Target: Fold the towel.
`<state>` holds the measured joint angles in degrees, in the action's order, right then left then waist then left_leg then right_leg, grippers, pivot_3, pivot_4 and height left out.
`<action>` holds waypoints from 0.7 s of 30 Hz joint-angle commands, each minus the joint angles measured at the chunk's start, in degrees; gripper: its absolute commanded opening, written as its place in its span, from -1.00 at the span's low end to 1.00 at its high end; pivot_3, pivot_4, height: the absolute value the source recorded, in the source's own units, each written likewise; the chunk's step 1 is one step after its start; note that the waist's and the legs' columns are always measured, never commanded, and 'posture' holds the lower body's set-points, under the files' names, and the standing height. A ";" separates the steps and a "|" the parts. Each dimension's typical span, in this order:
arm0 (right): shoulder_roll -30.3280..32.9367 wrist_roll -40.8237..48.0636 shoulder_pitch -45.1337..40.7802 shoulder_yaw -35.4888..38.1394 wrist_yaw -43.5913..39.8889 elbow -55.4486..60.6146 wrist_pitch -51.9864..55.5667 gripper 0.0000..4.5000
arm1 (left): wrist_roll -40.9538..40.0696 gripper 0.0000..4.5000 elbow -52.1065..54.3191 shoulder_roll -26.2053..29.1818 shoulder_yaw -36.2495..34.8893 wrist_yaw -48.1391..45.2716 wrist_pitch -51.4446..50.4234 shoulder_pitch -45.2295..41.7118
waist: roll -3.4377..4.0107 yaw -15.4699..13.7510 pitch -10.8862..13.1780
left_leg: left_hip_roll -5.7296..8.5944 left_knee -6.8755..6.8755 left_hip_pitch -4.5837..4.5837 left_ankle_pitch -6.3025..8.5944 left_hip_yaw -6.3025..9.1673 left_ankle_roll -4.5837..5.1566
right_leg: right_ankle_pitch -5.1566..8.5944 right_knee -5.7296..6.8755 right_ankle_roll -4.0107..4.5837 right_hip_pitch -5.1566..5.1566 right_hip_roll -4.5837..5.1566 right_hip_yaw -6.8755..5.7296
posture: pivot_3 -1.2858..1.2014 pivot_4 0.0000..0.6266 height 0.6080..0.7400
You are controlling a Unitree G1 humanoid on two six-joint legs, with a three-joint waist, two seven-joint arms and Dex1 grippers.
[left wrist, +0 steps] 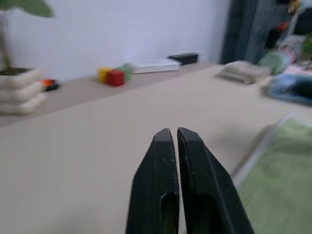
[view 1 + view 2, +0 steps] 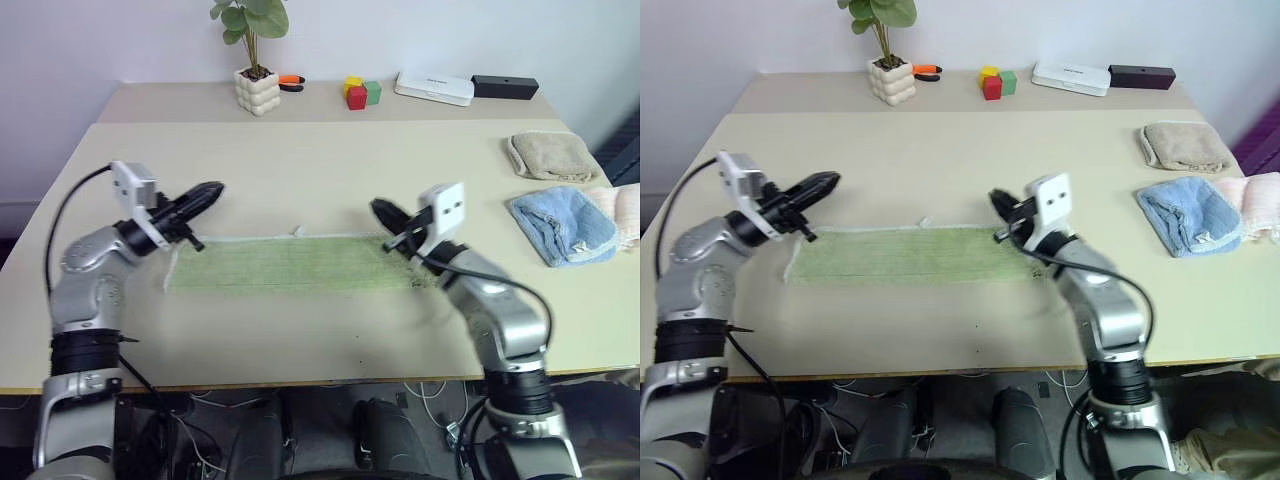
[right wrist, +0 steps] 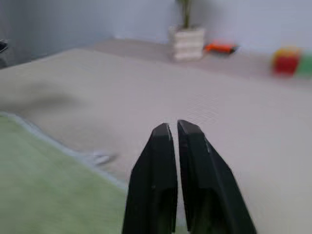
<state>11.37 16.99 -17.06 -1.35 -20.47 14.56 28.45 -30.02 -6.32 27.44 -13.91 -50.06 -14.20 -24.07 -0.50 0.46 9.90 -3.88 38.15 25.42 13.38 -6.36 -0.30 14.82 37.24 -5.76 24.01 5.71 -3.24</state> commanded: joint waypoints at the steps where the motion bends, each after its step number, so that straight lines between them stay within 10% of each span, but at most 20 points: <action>1: -2.12 -4.29 1.99 -1.33 5.85 -1.72 -0.84 -0.98 | 0.35 -1.00 6.26 -4.41 3.04 7.04 -3.74 4.06 | -0.03 0.12 -0.02 | 0.00 0.00 0.01 0.00 0.01 0.00 | 0.00 -0.01 0.00 0.00 0.00 -0.01 | 0.03 -0.52 0.92; 21: 8.93 -11.88 3.64 8.78 11.27 -15.53 -9.84 -0.98 | 6.32 -1.00 -11.19 5.01 -3.32 8.12 5.32 6.53 | -0.16 0.12 -0.21 | -0.01 -0.11 -0.04 0.00 0.08 -0.02 | 0.01 -0.09 0.03 -0.01 -0.02 -0.04 | 0.03 -0.52 0.92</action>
<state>19.76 5.12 -13.49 6.29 -8.48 -1.35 19.51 -22.51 -17.96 32.02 -16.34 -41.30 -8.65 -16.48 -0.66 0.58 9.69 -3.89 38.05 25.38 13.38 -6.28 -0.32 14.84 37.15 -5.73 24.00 5.68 -3.28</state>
